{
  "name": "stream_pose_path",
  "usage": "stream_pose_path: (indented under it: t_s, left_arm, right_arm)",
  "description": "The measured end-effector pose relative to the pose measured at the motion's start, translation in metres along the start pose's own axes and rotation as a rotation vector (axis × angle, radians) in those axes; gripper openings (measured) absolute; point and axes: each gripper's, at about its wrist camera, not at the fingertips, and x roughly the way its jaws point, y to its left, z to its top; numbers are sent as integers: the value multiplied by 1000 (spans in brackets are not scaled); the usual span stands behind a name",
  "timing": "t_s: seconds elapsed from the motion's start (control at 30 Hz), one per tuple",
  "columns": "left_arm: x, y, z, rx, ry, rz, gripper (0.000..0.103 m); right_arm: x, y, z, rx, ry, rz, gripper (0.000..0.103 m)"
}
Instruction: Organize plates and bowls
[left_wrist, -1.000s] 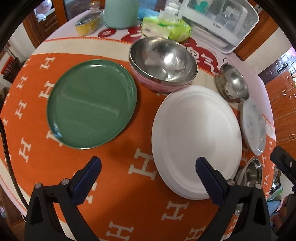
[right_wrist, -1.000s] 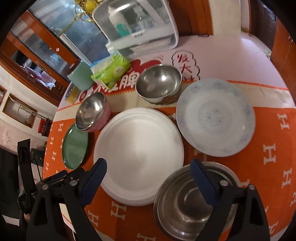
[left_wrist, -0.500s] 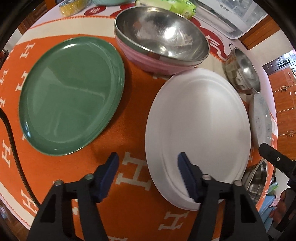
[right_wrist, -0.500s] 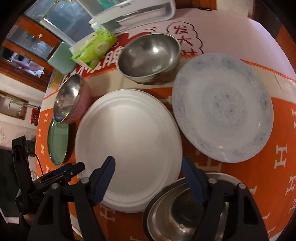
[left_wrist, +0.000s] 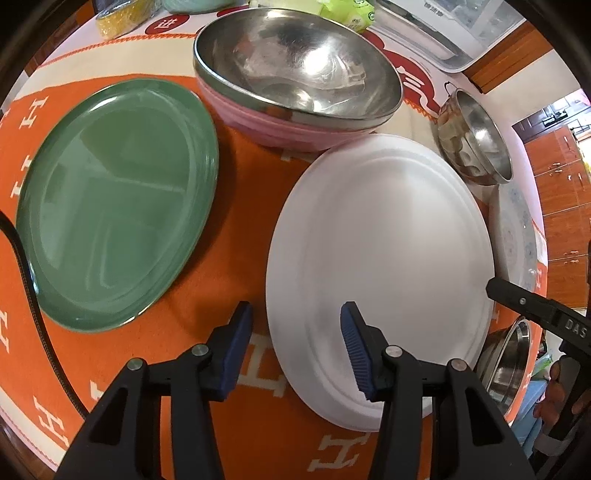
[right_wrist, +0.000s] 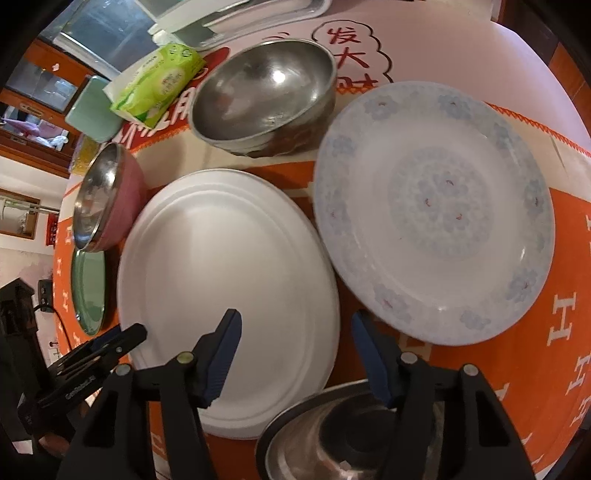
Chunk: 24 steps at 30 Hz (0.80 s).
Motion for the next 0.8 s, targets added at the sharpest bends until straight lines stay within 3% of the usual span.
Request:
stream_pose_path:
  t_s: [0.33, 0.53, 0.63, 0.8]
  left_arm:
    - [3, -3, 9, 8, -33, -9, 29]
    - [2, 0, 7, 14, -39, -13, 28]
    - [1, 4, 7, 10, -40, -20, 28]
    - [-3, 16, 4, -24, -44, -58, 28]
  right_arm:
    - [21, 2, 4, 7, 38, -31, 51]
    - [23, -1, 3, 20, 31, -27, 48]
    - [22, -4, 0, 31, 22, -7, 37]
    - [16, -8, 2, 47, 5, -5, 31]
